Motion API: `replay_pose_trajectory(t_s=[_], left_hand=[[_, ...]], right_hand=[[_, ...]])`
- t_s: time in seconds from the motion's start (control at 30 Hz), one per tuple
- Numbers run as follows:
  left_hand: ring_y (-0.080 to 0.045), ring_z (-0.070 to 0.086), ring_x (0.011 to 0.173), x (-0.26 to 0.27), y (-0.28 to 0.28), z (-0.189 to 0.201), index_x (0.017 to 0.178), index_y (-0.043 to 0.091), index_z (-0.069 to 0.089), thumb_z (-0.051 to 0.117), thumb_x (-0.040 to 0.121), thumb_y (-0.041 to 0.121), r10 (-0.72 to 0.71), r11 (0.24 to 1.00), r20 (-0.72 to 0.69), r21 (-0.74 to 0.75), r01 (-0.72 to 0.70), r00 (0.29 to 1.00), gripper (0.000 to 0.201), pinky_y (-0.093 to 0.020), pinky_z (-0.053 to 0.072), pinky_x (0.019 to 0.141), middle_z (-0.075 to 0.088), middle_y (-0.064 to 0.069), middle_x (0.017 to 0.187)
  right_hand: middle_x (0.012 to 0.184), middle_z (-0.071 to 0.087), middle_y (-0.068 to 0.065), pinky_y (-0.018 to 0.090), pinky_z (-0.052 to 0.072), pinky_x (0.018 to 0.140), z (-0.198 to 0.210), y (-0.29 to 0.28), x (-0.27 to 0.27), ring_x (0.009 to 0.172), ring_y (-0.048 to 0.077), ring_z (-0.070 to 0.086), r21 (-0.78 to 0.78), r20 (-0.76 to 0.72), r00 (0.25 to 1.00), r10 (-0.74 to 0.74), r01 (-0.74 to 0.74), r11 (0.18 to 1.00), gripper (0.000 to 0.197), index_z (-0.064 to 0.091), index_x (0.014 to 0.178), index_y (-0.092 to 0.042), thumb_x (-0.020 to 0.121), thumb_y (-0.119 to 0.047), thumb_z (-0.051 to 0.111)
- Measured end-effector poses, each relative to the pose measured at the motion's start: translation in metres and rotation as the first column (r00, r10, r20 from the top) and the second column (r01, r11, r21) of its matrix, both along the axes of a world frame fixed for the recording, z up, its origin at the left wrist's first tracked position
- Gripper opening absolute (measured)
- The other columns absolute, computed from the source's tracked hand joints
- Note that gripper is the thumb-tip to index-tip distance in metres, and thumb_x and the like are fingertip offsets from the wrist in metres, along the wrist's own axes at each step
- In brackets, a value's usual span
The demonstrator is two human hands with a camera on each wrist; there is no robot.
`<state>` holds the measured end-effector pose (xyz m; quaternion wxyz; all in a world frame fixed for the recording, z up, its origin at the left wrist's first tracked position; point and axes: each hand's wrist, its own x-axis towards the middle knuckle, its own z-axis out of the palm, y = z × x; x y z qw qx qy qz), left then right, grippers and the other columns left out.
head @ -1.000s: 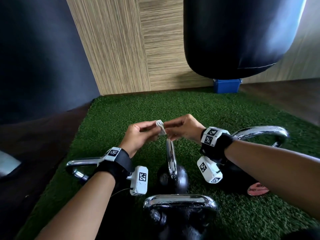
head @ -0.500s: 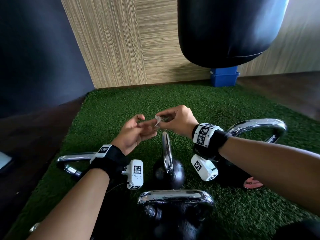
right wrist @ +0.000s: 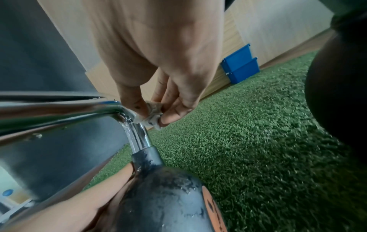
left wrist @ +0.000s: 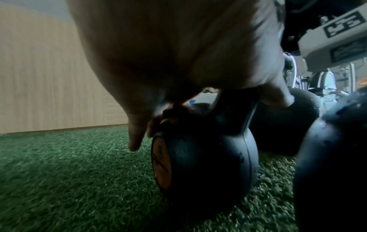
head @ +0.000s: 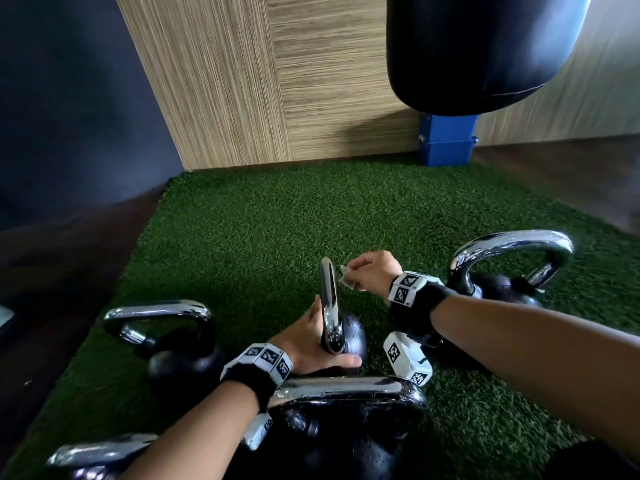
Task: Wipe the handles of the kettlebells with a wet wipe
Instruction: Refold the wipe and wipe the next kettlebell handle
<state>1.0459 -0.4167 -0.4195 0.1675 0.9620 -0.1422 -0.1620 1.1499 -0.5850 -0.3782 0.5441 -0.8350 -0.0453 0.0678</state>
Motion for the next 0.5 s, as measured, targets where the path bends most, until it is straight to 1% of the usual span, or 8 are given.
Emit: replay_pose_trajectory(t_s=[0.1,0.17,0.2,0.27,0.3,0.37,0.43,0.5], left_hand=[[-0.028,0.033,0.143,0.001,0.001,-0.002,0.133,0.027,0.046,0.061,0.079,0.063,0.006,0.998,0.010,-0.055,-0.006,1.000,0.067,-0.051,0.035,0.119,0.032,-0.005,0.157],[-0.023,0.048,0.128,0.002,0.006,-0.001,0.129,0.031,0.042,0.069,0.080,0.047,0.039,0.991,0.013,-0.132,-0.036,0.999,0.059,-0.046,0.044,0.112,0.046,-0.006,0.140],[-0.016,0.055,0.116,0.003,0.009,-0.001,0.125,0.031,0.042,0.073,0.082,0.041,0.033,0.987,0.009,-0.155,-0.031,0.999,0.055,-0.041,0.049,0.108,0.053,0.001,0.127],[0.008,0.054,0.096,0.004,0.015,-0.001,0.119,0.034,0.041,0.079,0.083,0.039,0.016,0.986,-0.012,-0.167,-0.018,1.000,0.052,-0.018,0.051,0.095,0.052,0.019,0.104],[0.018,0.051,0.093,0.005,0.018,-0.002,0.121,0.033,0.041,0.081,0.082,0.041,0.018,0.984,-0.020,-0.176,-0.021,1.000,0.056,-0.003,0.044,0.086,0.049,0.024,0.100],[0.020,0.053,0.098,0.005,0.019,-0.001,0.125,0.029,0.041,0.083,0.079,0.042,0.039,0.980,-0.019,-0.197,-0.042,0.999,0.064,0.007,0.037,0.077,0.050,0.025,0.102],[0.000,0.057,0.113,0.004,0.015,-0.003,0.132,0.025,0.045,0.084,0.075,0.048,0.041,0.979,-0.021,-0.196,-0.045,0.999,0.073,-0.002,0.042,0.092,0.056,0.016,0.117],[-0.015,0.056,0.122,0.002,0.011,-0.006,0.136,0.021,0.049,0.080,0.069,0.061,0.017,0.995,0.004,-0.103,-0.017,1.000,0.084,-0.024,0.044,0.107,0.056,0.005,0.129]], right_hand=[[0.075,0.078,0.009,0.046,0.062,0.082,-0.007,0.004,-0.002,0.073,0.024,0.074,0.063,-0.063,0.996,0.065,-0.061,0.996,0.014,0.075,0.075,-0.019,0.077,-0.007,0.082],[0.079,0.078,0.011,0.043,0.063,0.082,-0.012,0.004,-0.005,0.077,0.025,0.075,0.086,-0.105,0.990,0.097,-0.089,0.992,0.016,0.077,0.084,-0.011,0.073,-0.002,0.084],[0.080,0.078,0.010,0.040,0.063,0.080,-0.016,0.004,-0.006,0.077,0.023,0.076,0.094,-0.117,0.988,0.100,-0.089,0.992,0.020,0.077,0.090,-0.007,0.072,-0.002,0.086],[0.077,0.078,0.007,0.034,0.064,0.074,-0.023,0.003,-0.010,0.071,0.019,0.075,0.086,-0.123,0.989,0.080,-0.069,0.994,0.017,0.077,0.089,-0.010,0.074,-0.007,0.086],[0.076,0.078,0.006,0.033,0.064,0.072,-0.025,0.004,-0.013,0.067,0.018,0.073,0.076,-0.121,0.990,0.072,-0.063,0.995,0.012,0.077,0.085,-0.015,0.077,-0.010,0.084],[0.075,0.077,0.009,0.036,0.064,0.072,-0.025,0.007,-0.015,0.063,0.018,0.070,0.083,-0.152,0.987,0.058,-0.046,0.995,0.009,0.075,0.082,-0.015,0.081,-0.009,0.081],[0.079,0.076,0.014,0.038,0.064,0.072,-0.019,0.011,-0.015,0.064,0.021,0.071,0.121,-0.210,0.976,0.051,-0.026,0.992,0.011,0.075,0.092,-0.003,0.081,-0.002,0.079],[0.086,0.076,0.019,0.043,0.063,0.076,-0.009,0.015,-0.011,0.074,0.028,0.075,0.156,-0.202,0.979,0.031,0.001,0.988,0.010,0.074,0.091,-0.001,0.081,0.002,0.078]])
